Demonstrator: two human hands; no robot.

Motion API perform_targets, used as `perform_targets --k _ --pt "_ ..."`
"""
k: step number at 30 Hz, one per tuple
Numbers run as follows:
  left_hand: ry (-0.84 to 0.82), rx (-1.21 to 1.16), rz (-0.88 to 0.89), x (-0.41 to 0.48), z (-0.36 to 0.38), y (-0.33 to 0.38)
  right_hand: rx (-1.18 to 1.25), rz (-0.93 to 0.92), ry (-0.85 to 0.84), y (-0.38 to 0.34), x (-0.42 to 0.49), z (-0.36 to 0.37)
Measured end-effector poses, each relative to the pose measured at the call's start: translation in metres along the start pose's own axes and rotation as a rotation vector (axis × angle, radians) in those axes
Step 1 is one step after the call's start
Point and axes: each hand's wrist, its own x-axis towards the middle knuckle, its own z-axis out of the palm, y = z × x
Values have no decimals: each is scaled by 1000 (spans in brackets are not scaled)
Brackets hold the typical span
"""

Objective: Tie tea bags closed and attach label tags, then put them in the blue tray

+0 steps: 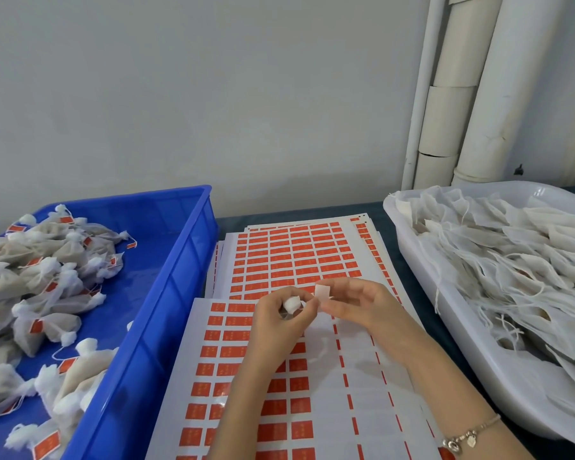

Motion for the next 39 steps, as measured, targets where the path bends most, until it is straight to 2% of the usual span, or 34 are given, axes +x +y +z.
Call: perform_targets --k 7,15,23,28,34,39 --pt "-29 -12 8 0 1 1 -53 -81 135 10 5 2" --pt "-64 -41 13 0 -2 3 -4 -50 170 9 5 -1" --pt "-49 -38 -45 -2 0 2 -20 -1 102 8 5 -2" --pt "-31 -31 -21 -1 -2 1 68 -7 68 5 4 0" --pt "-30 -12 -23 -1 0 1 -40 -69 146 11 5 0" --pt "8 -1 -127 1 0 0 -165 -185 164 12 6 2"
